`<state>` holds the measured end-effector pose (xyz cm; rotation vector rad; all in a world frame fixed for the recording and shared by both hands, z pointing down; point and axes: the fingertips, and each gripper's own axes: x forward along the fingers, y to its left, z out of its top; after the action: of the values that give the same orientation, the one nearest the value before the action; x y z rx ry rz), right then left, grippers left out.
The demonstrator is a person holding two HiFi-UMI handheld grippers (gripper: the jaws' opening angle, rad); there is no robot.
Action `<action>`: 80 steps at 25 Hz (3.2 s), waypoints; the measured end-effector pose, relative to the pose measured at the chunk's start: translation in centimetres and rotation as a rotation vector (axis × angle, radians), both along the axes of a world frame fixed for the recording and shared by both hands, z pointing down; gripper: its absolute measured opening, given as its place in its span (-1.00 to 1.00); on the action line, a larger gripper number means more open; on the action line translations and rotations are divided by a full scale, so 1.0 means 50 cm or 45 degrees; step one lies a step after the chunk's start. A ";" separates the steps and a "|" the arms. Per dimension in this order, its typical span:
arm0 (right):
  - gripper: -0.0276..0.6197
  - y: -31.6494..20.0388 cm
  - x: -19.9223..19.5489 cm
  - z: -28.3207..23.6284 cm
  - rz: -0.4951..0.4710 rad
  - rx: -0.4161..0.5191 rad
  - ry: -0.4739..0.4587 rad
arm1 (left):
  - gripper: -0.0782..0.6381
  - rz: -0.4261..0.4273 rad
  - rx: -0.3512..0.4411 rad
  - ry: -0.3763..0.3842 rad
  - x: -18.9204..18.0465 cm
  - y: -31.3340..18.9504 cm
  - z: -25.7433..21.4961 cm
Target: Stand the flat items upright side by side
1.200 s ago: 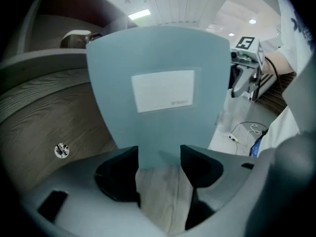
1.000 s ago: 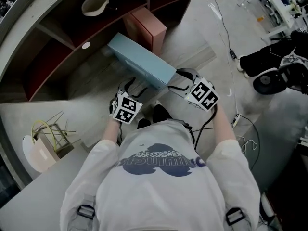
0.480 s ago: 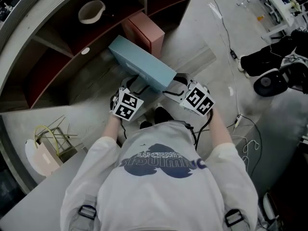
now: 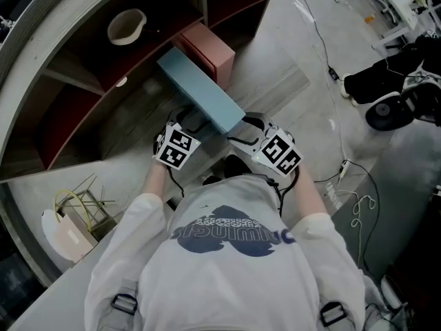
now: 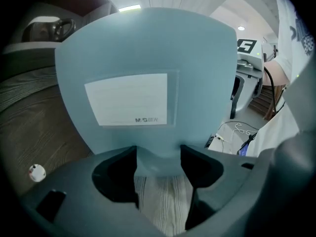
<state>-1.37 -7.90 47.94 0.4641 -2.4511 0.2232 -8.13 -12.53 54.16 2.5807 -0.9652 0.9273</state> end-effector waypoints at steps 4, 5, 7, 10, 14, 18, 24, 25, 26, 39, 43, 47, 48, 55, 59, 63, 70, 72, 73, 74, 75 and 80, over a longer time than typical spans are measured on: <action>-0.10 -0.012 -0.013 0.004 0.024 -0.001 -0.001 | -0.04 0.000 -0.018 -0.012 -0.017 -0.015 0.000; -0.11 -0.016 -0.015 0.005 0.027 0.003 0.003 | -0.04 -0.004 -0.022 -0.017 -0.021 -0.019 -0.002; -0.11 -0.024 -0.017 0.008 0.032 0.013 0.010 | -0.04 -0.003 -0.026 -0.017 -0.023 -0.027 -0.003; -0.11 -0.029 -0.007 0.005 0.056 0.016 0.013 | -0.04 -0.008 -0.033 -0.007 -0.022 -0.028 -0.007; -0.13 -0.017 0.034 0.016 0.106 0.001 0.027 | -0.04 -0.044 -0.036 0.017 -0.028 -0.014 -0.020; -0.20 -0.003 0.055 0.064 0.170 -0.071 0.044 | -0.04 -0.094 -0.029 0.057 -0.025 0.022 -0.050; -0.18 -0.021 0.035 0.105 0.023 -0.098 0.090 | -0.04 -0.081 -0.038 0.061 0.036 0.099 -0.058; -0.18 -0.028 0.030 0.105 -0.011 -0.094 0.097 | -0.03 -0.083 -0.038 0.049 0.045 0.107 -0.062; -0.18 -0.035 0.026 0.104 -0.046 -0.088 0.103 | -0.02 -0.086 -0.035 0.038 0.054 0.113 -0.067; -0.31 -0.038 -0.010 0.100 -0.190 -0.113 0.046 | -0.01 -0.246 0.004 0.040 0.063 0.074 -0.078; -0.33 -0.043 -0.016 0.097 -0.125 -0.136 0.009 | -0.01 -0.230 -0.010 0.054 0.059 0.067 -0.077; -0.33 -0.051 -0.024 0.099 -0.093 -0.132 0.007 | 0.00 -0.249 -0.040 0.100 0.050 0.057 -0.072; -0.33 -0.054 -0.028 0.099 -0.083 -0.134 0.003 | 0.00 -0.256 -0.045 0.107 0.046 0.054 -0.071; -0.34 -0.084 -0.054 0.098 0.000 -0.137 -0.029 | 0.00 -0.284 -0.049 0.118 0.013 0.020 -0.068; -0.36 -0.108 -0.067 0.099 0.010 -0.109 -0.007 | 0.00 -0.294 -0.043 0.108 -0.005 -0.004 -0.069; -0.38 -0.129 -0.077 0.097 0.022 -0.095 0.012 | 0.00 -0.325 -0.036 0.100 -0.021 -0.028 -0.073; -0.36 -0.145 -0.065 0.103 -0.002 -0.102 0.039 | 0.00 -0.328 -0.040 0.112 -0.025 -0.051 -0.074; -0.35 -0.151 -0.057 0.104 -0.002 -0.109 0.051 | 0.00 -0.323 -0.038 0.113 -0.025 -0.056 -0.074; -0.35 -0.154 -0.052 0.104 -0.003 -0.109 0.054 | 0.00 -0.323 -0.035 0.115 -0.024 -0.060 -0.075; -0.35 -0.158 -0.048 0.103 -0.004 -0.108 0.058 | 0.00 -0.330 -0.032 0.114 -0.024 -0.063 -0.077; -0.35 -0.163 -0.044 0.101 -0.006 -0.105 0.060 | 0.00 -0.341 -0.033 0.111 -0.026 -0.067 -0.079; -0.33 -0.193 -0.015 0.102 0.006 -0.100 0.077 | 0.00 -0.385 -0.031 0.108 -0.035 -0.082 -0.080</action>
<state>-2.13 -17.53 53.03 0.4361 -2.3732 0.3020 -9.85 -16.61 50.15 2.3437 -1.2656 0.7374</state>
